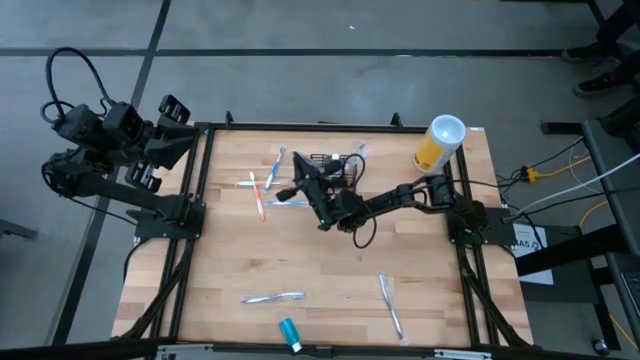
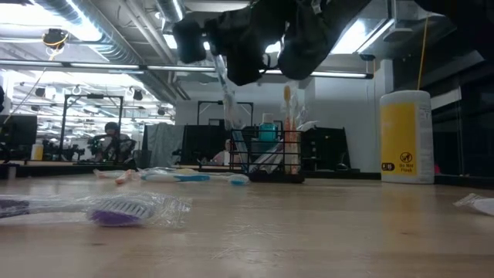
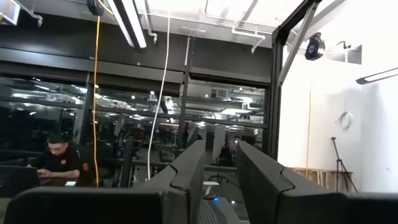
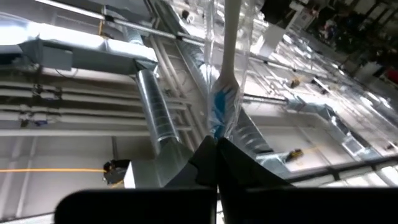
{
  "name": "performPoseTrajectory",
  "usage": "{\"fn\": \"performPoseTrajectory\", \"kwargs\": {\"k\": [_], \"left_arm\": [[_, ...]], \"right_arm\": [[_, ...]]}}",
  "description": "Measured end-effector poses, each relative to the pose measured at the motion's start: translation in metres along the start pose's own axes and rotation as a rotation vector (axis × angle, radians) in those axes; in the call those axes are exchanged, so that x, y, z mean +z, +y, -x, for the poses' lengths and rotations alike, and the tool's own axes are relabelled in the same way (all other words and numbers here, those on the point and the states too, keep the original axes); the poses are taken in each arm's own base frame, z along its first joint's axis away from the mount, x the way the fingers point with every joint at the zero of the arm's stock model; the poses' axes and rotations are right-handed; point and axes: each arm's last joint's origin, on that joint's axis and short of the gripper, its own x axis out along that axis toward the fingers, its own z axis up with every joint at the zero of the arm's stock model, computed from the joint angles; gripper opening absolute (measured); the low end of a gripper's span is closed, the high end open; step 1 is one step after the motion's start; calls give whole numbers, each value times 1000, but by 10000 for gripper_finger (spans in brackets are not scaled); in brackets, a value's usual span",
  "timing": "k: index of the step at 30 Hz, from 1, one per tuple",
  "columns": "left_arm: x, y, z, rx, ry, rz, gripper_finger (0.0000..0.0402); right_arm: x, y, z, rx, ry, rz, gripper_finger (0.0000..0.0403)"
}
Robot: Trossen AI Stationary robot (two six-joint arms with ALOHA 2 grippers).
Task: Pick & Place toothbrushing station
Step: Put the blue toothbrush into the black mesh organizer
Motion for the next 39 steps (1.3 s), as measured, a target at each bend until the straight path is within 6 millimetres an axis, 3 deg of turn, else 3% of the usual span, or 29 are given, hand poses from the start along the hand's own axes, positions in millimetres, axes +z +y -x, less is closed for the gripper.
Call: {"fn": "performPoseTrajectory", "kwargs": {"k": [7,17,27,34,39], "left_arm": [[0,1,0,18,-2,2,88],[0,1,0,43,-8,-5,88],[1,1,1,43,-15,0,88],[2,1,1,41,-23,-5,88],[2,1,1,40,-24,-7,88]], "right_arm": [[3,-1,9,25,-60,-14,0],[6,1,4,48,-82,2,5],[5,0,7,40,-80,61,88],[-8,6,11,71,-40,42,159],[-19,12,8,73,-2,80,183]]}}
